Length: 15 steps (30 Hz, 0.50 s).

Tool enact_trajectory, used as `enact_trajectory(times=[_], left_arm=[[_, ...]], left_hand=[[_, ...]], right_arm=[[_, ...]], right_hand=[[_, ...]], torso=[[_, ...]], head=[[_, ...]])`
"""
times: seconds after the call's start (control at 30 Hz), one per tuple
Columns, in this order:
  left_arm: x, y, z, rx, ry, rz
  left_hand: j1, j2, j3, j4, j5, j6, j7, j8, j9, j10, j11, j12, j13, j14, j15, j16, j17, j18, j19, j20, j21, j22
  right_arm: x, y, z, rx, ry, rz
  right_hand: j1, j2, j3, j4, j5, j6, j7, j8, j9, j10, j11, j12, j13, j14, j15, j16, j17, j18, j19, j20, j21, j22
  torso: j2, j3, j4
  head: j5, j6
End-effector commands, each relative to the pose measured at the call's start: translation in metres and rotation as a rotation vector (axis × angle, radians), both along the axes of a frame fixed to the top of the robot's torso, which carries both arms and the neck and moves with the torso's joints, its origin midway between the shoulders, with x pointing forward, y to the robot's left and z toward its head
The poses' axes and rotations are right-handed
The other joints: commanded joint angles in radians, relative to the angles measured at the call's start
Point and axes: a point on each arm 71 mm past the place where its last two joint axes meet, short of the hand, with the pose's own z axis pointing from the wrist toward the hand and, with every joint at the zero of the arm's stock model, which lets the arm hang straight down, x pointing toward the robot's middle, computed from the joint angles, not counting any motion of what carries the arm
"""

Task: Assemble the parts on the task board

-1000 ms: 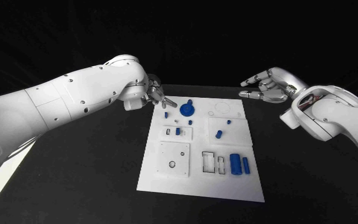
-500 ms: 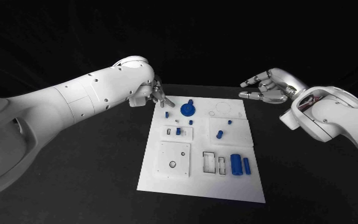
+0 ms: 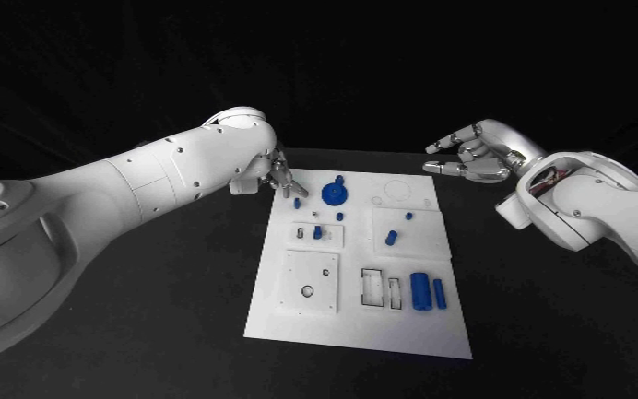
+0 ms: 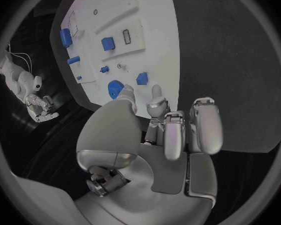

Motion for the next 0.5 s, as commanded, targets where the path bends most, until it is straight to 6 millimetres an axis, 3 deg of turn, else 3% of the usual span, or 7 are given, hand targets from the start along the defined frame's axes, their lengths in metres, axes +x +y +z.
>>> enact_trajectory(times=[0.03,0.5], left_arm=[[-0.0019,-0.0018,-0.0021,-0.004,0.032,-0.027],[-0.0021,-0.0094,-0.0058,-0.041,0.032,-0.028]], left_hand=[[0.001,0.013,-0.006,-0.002,-0.003,0.009,0.000,0.006,-0.001,0.007,0.002,0.007,0.002,0.102,-0.006,0.003,0.263,-0.009,0.023,-0.004,0.004,0.002],[0.018,0.034,-0.006,-0.006,-0.001,0.012,-0.003,0.014,0.002,0.007,-0.001,0.009,0.002,0.102,-0.008,0.003,0.263,-0.009,0.024,-0.007,0.006,0.005]], right_arm=[[-0.0003,0.0019,-0.0001,-0.002,-0.003,0.014],[0.0004,0.0043,-0.0004,-0.001,-0.003,0.018]], right_hand=[[-0.005,0.001,-0.004,0.000,-0.003,-0.004,-0.002,0.004,0.001,-0.004,0.001,-0.006,0.119,0.075,0.001,-0.006,0.143,0.012,-0.007,0.001,-0.005,-0.001],[-0.003,0.003,-0.004,0.000,-0.002,-0.005,-0.002,0.003,0.001,-0.004,0.001,-0.007,0.119,0.075,0.001,-0.006,0.143,0.012,-0.007,0.001,-0.006,-0.001]], torso=[[-0.001,-0.0004,0.0007],[0.000,-0.0005,-0.0001]], head=[[-0.002,-0.002],[0.000,-0.003]])
